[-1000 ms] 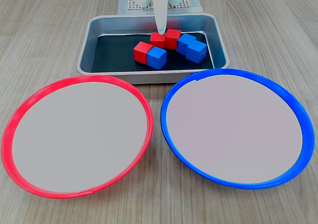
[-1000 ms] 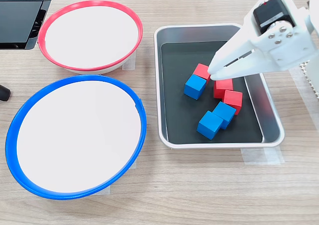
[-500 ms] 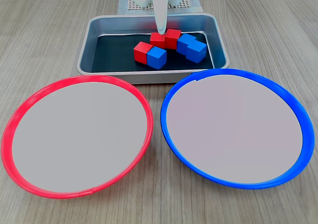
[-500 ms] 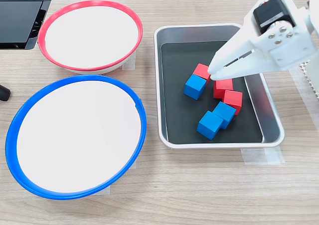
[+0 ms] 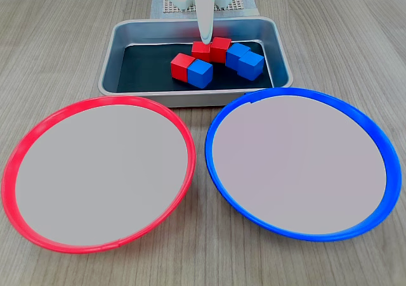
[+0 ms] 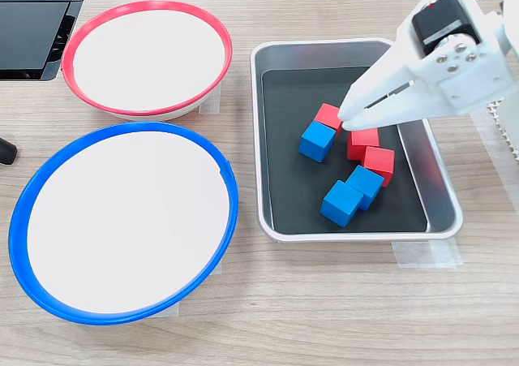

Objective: Move six blocks tray to matching dishes

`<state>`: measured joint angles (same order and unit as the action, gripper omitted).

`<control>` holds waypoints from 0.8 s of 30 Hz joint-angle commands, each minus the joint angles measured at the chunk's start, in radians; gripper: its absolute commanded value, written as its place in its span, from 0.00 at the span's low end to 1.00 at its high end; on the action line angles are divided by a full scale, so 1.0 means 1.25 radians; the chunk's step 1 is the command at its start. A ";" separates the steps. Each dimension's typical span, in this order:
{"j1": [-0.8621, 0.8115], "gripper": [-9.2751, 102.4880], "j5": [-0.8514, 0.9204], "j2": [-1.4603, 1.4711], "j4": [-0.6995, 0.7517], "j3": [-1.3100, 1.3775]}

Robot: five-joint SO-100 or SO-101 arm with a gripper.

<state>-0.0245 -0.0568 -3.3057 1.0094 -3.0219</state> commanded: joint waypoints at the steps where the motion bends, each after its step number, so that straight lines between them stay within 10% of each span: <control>1: 0.033 0.08 0.042 -0.018 0.000 0.002; 16: -0.047 0.16 0.108 0.592 0.280 0.491; 24: -0.070 0.24 0.151 0.819 0.174 0.511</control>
<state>-0.1028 0.1135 -2.3378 1.2732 -2.4068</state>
